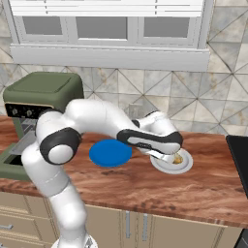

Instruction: Open the toaster oven door. Place the hotdog bun on the bottom tray in the toaster oven and place the chicken drumstick on the top tray.

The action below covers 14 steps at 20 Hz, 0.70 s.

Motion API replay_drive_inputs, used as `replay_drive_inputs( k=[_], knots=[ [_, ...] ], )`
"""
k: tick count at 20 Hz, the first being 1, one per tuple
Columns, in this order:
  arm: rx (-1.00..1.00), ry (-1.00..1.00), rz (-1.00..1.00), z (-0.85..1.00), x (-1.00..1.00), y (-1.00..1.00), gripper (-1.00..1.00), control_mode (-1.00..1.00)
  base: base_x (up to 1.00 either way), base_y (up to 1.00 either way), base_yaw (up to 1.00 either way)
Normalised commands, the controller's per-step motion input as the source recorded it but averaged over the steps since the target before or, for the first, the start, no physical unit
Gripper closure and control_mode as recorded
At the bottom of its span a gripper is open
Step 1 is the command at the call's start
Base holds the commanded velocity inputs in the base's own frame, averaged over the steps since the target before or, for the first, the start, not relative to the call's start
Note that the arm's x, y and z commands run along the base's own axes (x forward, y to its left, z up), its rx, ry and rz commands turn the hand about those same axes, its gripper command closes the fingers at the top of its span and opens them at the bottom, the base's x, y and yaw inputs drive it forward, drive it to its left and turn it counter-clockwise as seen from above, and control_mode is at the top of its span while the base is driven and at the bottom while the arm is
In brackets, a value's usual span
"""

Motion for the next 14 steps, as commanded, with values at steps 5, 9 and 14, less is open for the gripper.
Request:
replay_drive_inputs(
  k=[5,9,14],
  knots=[
    [-0.22,0.36,0.06,0.36,0.50,-0.01,-1.00,-1.00,0.00,0.00,0.00],
    [-0.33,0.34,0.24,0.43,0.32,0.18,-1.00,-1.00,0.00,0.00,0.00],
    [-0.44,0.44,0.41,0.02,0.03,0.52,-1.00,-1.00,0.00,0.00,0.00]
  ],
)
